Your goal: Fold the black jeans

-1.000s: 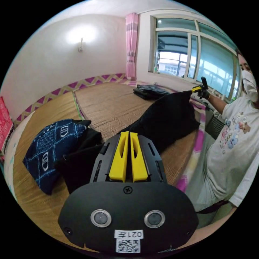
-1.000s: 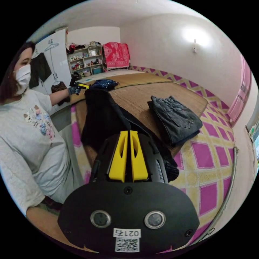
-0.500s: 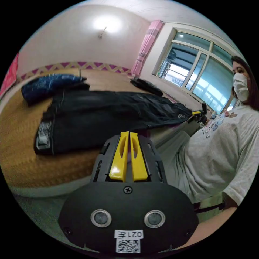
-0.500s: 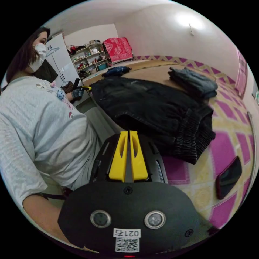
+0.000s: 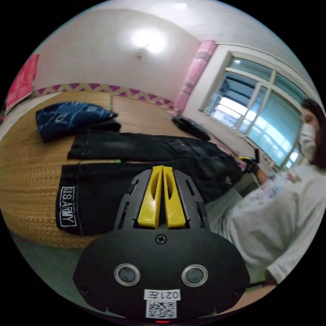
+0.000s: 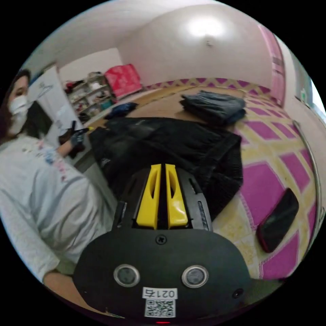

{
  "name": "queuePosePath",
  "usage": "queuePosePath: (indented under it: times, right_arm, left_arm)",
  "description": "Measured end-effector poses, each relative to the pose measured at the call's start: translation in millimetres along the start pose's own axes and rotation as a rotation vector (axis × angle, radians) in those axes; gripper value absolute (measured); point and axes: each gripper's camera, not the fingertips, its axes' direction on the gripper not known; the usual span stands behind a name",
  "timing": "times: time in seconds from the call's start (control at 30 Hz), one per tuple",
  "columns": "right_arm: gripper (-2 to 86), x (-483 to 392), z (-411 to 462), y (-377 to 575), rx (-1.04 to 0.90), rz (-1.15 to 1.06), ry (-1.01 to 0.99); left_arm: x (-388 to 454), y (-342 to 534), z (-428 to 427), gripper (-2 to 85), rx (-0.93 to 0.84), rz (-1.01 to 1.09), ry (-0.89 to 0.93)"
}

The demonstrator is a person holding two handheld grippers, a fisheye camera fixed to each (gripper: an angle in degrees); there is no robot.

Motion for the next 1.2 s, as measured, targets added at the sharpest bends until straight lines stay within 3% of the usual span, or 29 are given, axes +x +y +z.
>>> queuePosePath:
  times: [0.07, 0.1, 0.17, 0.3, 0.43, 0.53, 0.63, 0.77, 0.93, 1.1, 1.2]
  right_arm:
    - [-0.8, 21.6, 24.8, 2.6, -0.099, 0.091, 0.117]
    - [-0.8, 31.1, 36.1, 10.2, -0.168, 0.107, 0.089]
    - [-0.8, 32.7, 26.3, 22.0, -0.119, 0.118, 0.085]
    - [-0.7, 26.9, 8.6, 16.7, -0.241, 0.175, 0.143]
    - [-0.7, 20.6, -20.3, 4.9, -0.003, 0.154, 0.163]
    - [-0.6, 44.4, 24.4, 7.7, -0.233, 0.232, 0.243]
    - [-0.4, 42.4, -1.0, 21.1, -0.148, 0.288, 0.261]
    - [1.3, 28.6, -80.0, 83.2, 0.150, 0.494, 0.219]
    - [6.9, 25.7, -98.4, 183.9, 0.252, 0.761, 0.078]
    - [10.4, 36.5, -68.4, 240.5, 0.417, 0.844, -0.225]
    - [9.8, 44.1, -52.9, 243.1, 0.435, 0.849, -0.303]
  left_arm:
    - [-24.1, 9.2, 28.3, -1.0, -0.174, -0.123, -0.150]
    - [-27.9, 14.6, 29.3, -0.9, -0.174, -0.125, -0.134]
    - [-44.3, 34.9, 12.8, -0.9, -0.081, -0.228, -0.043]
    - [-43.9, 50.4, -8.9, -0.9, -0.050, -0.259, -0.039]
    - [-40.5, 55.0, -22.8, -0.9, -0.031, -0.181, -0.032]
    - [-52.6, 67.2, -29.9, -0.9, -0.016, -0.238, -0.011]
    - [-48.2, 82.8, -62.0, -0.9, 0.099, -0.269, -0.015]
    - [-30.6, 125.5, -125.8, -0.5, 0.331, -0.337, -0.017]
    - [-19.3, 184.1, -158.0, 2.9, 0.404, -0.514, -0.141]
    - [-22.4, 208.0, -161.9, 4.1, 0.472, -0.608, -0.086]
    - [-32.1, 205.9, -156.0, 4.3, 0.424, -0.650, -0.036]
